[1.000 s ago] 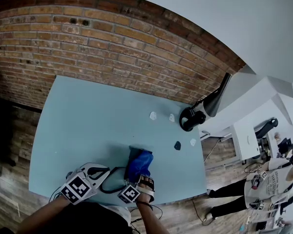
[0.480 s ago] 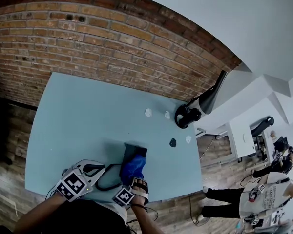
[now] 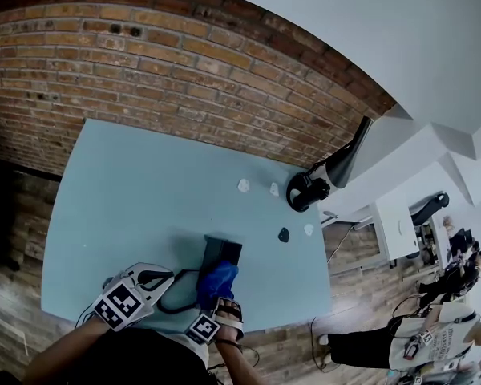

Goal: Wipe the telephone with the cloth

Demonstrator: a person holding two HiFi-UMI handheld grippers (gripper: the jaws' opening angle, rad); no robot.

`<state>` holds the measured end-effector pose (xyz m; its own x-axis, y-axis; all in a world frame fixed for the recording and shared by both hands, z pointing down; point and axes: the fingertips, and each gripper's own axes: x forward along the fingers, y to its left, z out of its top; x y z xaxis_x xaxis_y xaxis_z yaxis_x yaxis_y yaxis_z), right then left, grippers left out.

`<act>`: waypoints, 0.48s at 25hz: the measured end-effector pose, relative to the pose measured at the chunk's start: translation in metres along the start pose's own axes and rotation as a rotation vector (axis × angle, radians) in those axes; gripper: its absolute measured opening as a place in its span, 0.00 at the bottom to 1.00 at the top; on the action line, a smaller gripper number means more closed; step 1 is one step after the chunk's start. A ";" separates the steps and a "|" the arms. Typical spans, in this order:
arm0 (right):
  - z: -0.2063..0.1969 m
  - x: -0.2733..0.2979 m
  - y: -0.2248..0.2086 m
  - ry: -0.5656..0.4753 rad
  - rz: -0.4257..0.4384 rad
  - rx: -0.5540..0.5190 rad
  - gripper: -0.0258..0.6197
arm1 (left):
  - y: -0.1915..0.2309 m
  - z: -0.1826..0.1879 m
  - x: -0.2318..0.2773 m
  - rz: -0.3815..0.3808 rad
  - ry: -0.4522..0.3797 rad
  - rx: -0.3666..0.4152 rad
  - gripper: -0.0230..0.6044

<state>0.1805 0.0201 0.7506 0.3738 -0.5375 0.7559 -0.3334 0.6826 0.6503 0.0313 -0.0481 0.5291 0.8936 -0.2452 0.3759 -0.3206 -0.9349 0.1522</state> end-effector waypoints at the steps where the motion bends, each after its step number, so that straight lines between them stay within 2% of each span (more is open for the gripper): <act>1: 0.001 -0.001 0.006 -0.002 0.022 0.009 0.14 | 0.000 0.000 0.000 -0.001 0.002 -0.003 0.02; 3: 0.006 -0.003 0.025 -0.017 0.104 0.022 0.15 | 0.002 -0.002 0.000 -0.002 0.006 -0.005 0.02; 4: 0.008 -0.004 0.034 -0.026 0.140 0.023 0.12 | 0.002 -0.003 0.000 -0.003 0.008 -0.005 0.02; 6: 0.008 -0.008 0.045 -0.040 0.212 0.038 0.12 | 0.000 -0.004 0.001 -0.006 0.009 -0.004 0.02; 7: 0.007 -0.011 0.047 -0.052 0.278 0.070 0.12 | 0.000 -0.004 0.001 -0.006 0.009 -0.004 0.02; 8: 0.009 -0.014 0.049 -0.072 0.367 0.111 0.13 | 0.001 -0.004 0.001 -0.005 0.010 -0.005 0.02; 10: 0.011 -0.025 0.058 -0.121 0.600 0.153 0.14 | 0.003 -0.006 0.000 0.000 0.018 -0.009 0.02; 12: -0.001 -0.046 0.068 -0.121 0.859 0.113 0.14 | 0.005 -0.009 -0.001 0.007 0.031 -0.012 0.02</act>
<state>0.1413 0.0916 0.7605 -0.1382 0.0870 0.9866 -0.5437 0.8260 -0.1490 0.0263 -0.0501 0.5376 0.8815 -0.2432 0.4048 -0.3302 -0.9303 0.1601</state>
